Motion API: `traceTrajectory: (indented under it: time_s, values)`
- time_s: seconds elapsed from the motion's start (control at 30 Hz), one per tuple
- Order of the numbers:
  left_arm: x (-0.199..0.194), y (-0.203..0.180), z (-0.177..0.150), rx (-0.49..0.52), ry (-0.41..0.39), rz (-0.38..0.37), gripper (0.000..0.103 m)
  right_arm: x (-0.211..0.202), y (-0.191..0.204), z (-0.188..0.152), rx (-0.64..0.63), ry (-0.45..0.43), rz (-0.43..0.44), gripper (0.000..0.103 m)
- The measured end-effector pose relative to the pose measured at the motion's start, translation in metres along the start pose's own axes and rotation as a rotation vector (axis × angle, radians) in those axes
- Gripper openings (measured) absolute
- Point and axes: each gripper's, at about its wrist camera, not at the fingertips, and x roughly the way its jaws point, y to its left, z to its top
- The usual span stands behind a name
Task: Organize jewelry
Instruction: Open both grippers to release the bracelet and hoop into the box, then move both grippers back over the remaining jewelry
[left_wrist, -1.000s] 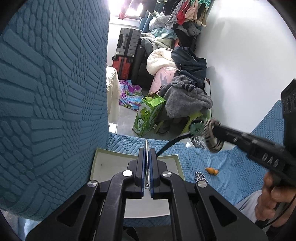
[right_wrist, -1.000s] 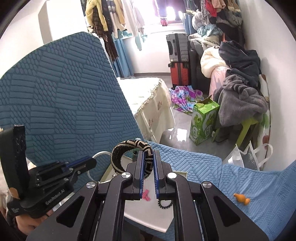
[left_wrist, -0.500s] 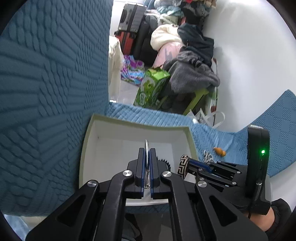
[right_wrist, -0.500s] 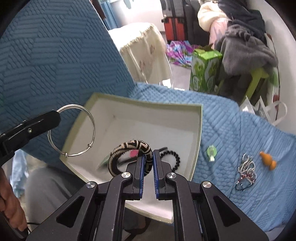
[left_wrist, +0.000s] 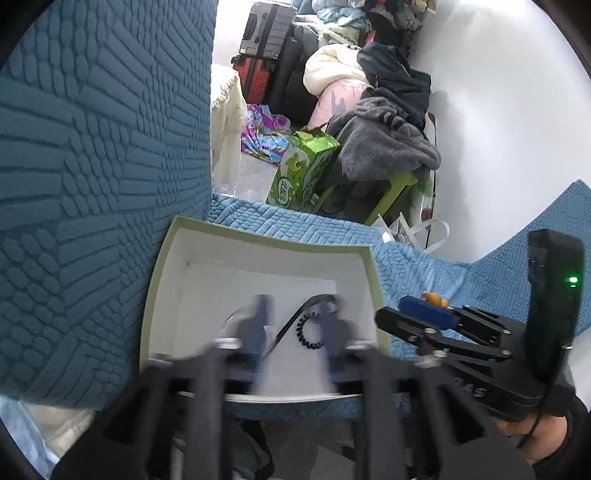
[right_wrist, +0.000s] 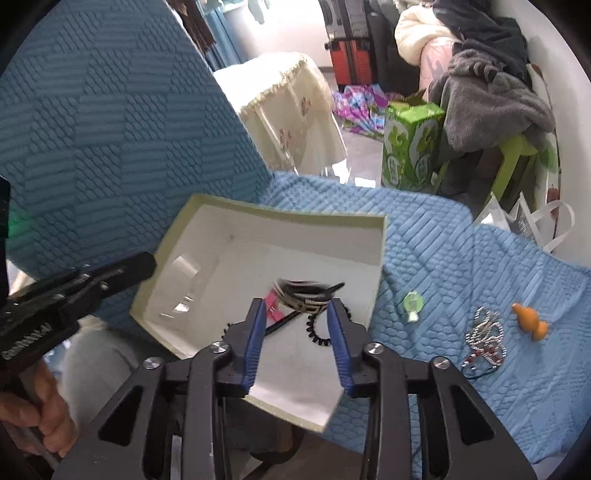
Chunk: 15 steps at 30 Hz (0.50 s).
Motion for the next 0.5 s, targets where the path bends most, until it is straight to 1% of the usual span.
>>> traceTrajectory:
  time_s: [0.03, 0.13, 0.3, 0.43, 0.5]
  values:
    - [-0.007, -0.004, 0.0, 0.002, -0.023, 0.0, 0.049, -0.012, -0.001, 0.001, -0.001, -0.021, 0.01, 0.035]
    - [-0.018, -0.015, 0.002, 0.01, -0.047, -0.011, 0.049, -0.037, -0.005, 0.004, -0.005, -0.062, 0.012, 0.038]
    - [-0.04, -0.041, 0.003, 0.039, -0.113, -0.02, 0.049, -0.087, -0.017, 0.004, -0.02, -0.152, 0.005, 0.039]
    - [-0.053, -0.064, 0.001, 0.071, -0.169, -0.046, 0.049, -0.127, -0.035, -0.005, -0.027, -0.239, -0.018, 0.039]
    - [-0.056, -0.078, -0.002, 0.09, -0.19, -0.066, 0.049, -0.14, -0.044, -0.01, -0.022, -0.267, -0.03, 0.039]
